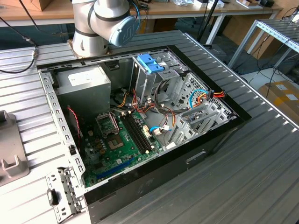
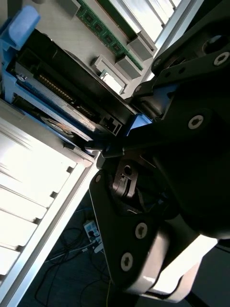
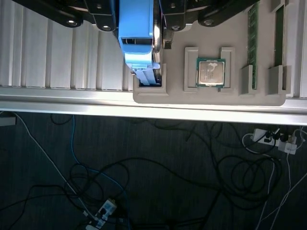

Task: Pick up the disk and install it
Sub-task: 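Pick up the disk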

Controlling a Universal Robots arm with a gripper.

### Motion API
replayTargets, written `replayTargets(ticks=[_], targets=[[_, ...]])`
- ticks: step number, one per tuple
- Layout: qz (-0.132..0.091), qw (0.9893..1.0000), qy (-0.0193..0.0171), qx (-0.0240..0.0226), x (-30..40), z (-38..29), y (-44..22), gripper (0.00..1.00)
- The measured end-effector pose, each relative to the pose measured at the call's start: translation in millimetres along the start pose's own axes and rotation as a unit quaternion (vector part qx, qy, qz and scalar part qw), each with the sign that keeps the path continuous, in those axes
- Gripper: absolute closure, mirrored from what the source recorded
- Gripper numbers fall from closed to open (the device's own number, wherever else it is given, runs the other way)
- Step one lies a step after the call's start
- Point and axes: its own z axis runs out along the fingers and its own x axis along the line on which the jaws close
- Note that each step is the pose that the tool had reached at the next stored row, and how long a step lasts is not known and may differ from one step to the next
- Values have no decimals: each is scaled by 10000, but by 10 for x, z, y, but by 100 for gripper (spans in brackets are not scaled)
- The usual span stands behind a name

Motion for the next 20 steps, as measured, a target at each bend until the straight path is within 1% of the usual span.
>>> replayTargets(ticks=[3, 7, 20], targets=[[0, 10000, 0, -1, -2, -31, 1, 62], [0, 10000, 0, -1, -4, -51, 2, 62], [0, 10000, -2, -1, -3, -53, 2, 63]])
